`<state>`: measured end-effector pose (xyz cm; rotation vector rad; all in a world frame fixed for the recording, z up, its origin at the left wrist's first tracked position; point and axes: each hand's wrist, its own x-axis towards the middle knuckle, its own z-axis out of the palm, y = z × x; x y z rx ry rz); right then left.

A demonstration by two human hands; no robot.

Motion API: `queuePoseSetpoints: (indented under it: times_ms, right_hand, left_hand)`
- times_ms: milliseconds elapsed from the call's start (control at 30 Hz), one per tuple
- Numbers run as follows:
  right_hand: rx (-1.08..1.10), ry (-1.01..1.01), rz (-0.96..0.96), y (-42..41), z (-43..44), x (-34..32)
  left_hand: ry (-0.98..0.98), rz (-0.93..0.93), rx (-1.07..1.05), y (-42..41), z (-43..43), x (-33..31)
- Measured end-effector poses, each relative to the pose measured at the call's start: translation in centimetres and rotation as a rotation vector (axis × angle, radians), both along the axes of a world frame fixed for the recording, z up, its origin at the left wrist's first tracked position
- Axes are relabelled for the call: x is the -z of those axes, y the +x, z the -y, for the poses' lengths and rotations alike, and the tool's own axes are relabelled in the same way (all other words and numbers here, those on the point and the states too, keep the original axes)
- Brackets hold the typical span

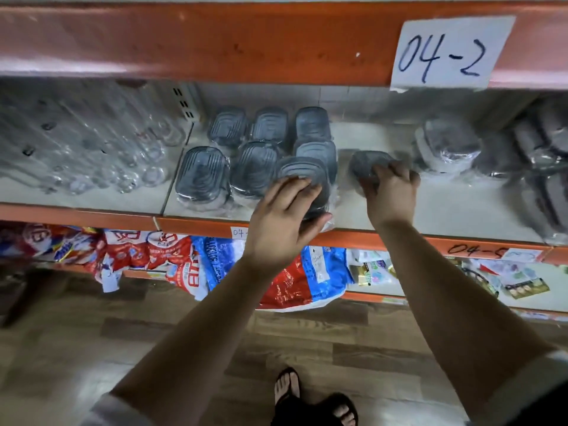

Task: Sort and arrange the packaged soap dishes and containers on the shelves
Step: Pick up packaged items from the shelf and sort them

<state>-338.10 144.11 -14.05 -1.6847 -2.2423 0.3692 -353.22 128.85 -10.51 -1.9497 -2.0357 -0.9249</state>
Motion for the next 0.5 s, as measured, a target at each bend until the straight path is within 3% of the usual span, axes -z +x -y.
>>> queuePoseSetpoints:
  times_ms: [167, 500]
  right_hand:
    - [-0.069, -0.012, 0.140, -3.3, -3.8, 0.5]
    - [0.034, 0.058, -0.048, -3.9, -5.9, 1.8]
  left_hand:
    - [-0.018, 0.017, 0.008, -0.5, 0.7, 0.8]
    - [0.121, 0.033, 0.021, -0.1, -0.4, 1.4]
